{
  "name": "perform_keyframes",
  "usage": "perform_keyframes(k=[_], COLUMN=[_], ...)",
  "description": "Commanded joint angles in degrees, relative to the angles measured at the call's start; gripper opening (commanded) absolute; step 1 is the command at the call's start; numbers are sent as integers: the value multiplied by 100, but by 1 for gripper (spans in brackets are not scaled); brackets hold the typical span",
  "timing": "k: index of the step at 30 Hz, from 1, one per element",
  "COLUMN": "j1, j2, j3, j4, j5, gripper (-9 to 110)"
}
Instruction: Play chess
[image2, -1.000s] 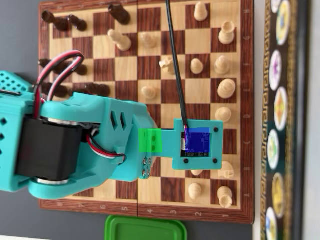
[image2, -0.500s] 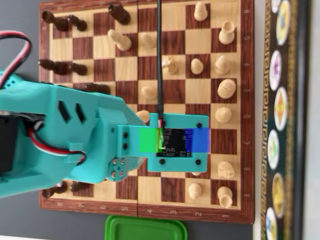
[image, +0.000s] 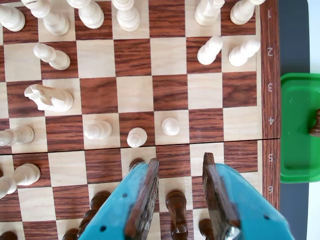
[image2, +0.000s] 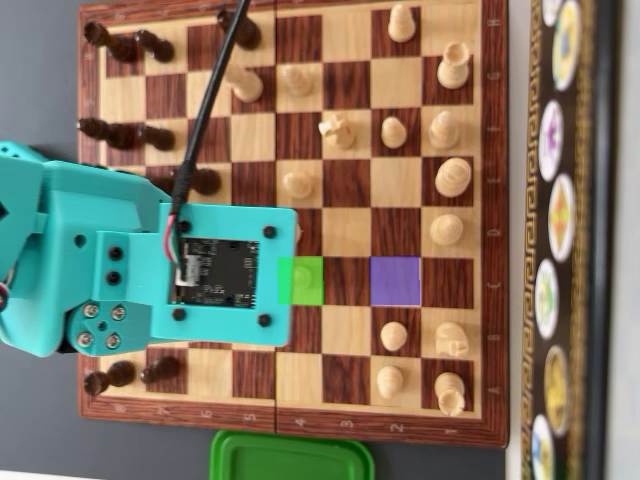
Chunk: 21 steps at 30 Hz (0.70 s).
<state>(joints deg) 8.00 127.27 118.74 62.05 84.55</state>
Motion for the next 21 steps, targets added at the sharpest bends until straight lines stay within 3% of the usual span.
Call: perform_keyframes(k=[1,21], j1=[0,-281], j2=[624,3393], j3=[264,2953], j4=[-343,-3542], j5=[44,53], gripper=[14,14])
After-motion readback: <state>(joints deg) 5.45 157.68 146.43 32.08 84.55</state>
